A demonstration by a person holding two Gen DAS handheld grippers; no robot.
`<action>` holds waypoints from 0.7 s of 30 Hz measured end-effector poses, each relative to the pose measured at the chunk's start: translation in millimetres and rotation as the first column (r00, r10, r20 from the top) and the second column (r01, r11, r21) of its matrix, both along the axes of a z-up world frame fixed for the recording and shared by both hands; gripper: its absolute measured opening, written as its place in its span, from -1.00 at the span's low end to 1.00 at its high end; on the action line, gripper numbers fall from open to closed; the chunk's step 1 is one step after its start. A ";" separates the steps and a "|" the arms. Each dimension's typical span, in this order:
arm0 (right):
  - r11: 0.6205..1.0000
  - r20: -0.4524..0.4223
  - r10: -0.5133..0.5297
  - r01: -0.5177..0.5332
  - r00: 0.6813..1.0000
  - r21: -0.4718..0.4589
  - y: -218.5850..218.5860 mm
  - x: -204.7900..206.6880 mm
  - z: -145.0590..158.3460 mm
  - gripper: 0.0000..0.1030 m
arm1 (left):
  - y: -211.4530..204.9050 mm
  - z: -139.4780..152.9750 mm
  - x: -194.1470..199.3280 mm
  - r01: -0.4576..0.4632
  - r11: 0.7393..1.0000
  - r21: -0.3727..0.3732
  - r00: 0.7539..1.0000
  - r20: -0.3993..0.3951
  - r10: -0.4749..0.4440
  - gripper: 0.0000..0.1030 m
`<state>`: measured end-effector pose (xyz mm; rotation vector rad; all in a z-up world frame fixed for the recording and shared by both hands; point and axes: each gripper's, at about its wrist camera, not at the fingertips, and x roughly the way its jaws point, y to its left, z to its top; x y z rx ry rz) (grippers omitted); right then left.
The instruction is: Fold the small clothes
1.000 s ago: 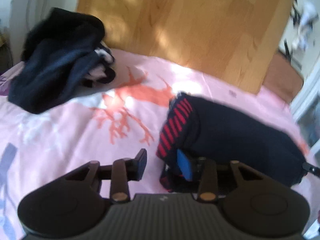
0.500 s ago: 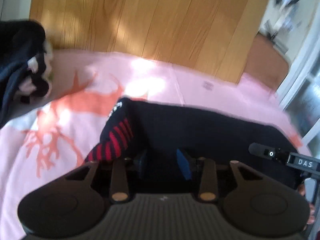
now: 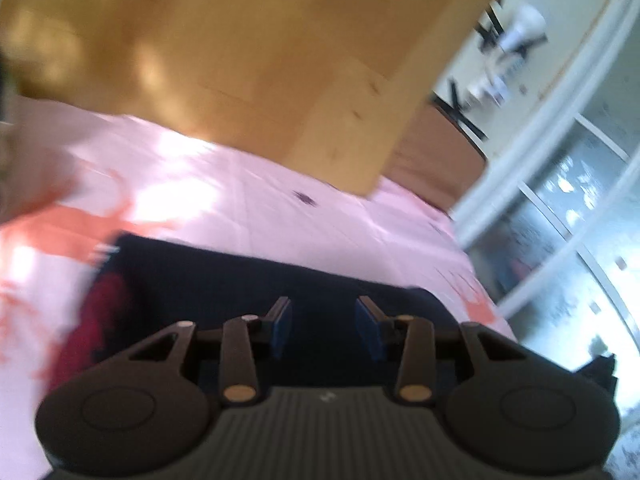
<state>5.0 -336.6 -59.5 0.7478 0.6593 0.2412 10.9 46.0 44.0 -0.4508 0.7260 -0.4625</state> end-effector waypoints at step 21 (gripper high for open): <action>0.826 0.188 0.553 -0.504 0.812 -0.252 211.4 22.9 124.0 -0.44 | 102.1 29.0 -49.9 -0.239 0.967 -0.094 0.965 0.093 0.247 -0.32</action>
